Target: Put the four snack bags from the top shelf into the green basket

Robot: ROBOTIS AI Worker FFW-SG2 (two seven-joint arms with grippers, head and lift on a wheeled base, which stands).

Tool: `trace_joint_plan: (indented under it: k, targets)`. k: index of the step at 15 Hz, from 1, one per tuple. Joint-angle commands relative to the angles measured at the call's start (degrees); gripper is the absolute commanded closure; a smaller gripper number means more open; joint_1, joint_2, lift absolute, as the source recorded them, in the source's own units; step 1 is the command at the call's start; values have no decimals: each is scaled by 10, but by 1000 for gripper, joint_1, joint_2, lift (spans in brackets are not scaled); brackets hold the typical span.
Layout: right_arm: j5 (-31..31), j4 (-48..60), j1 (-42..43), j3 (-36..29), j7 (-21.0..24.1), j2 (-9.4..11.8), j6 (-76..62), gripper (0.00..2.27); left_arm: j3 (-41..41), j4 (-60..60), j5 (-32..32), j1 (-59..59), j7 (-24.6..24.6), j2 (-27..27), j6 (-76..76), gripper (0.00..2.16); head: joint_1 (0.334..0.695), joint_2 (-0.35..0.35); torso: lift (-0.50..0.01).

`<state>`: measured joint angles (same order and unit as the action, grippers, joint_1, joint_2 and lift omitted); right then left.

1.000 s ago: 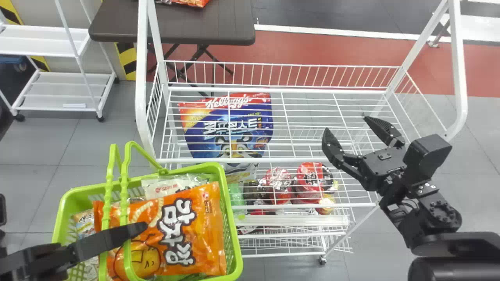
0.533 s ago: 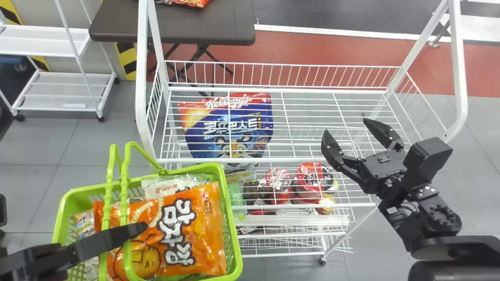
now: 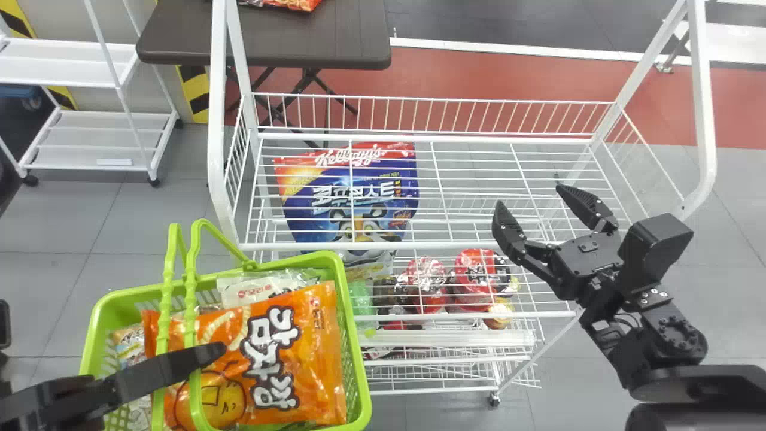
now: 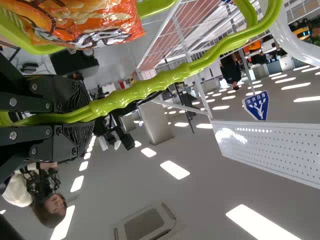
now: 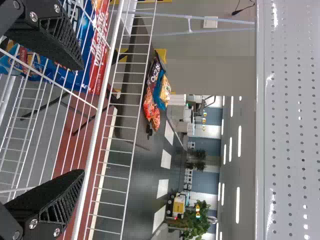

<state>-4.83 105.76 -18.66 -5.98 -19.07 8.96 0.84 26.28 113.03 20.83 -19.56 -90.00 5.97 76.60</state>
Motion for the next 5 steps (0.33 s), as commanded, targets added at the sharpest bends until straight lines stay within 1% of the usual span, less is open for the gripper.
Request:
trace_joint_plan:
  k: [1, 5]
  targets:
    - [0, 5, -4, 0, 0, 0, 0, 76, 0, 0, -1, 0, -6, 0, 0, 2148, 695, -97, 0]
    - [0, 5, -5, 2, 1, -1, 2, 80, 0, 2, 0, -1, -6, 0, 2, 2148, 695, -97, 0]
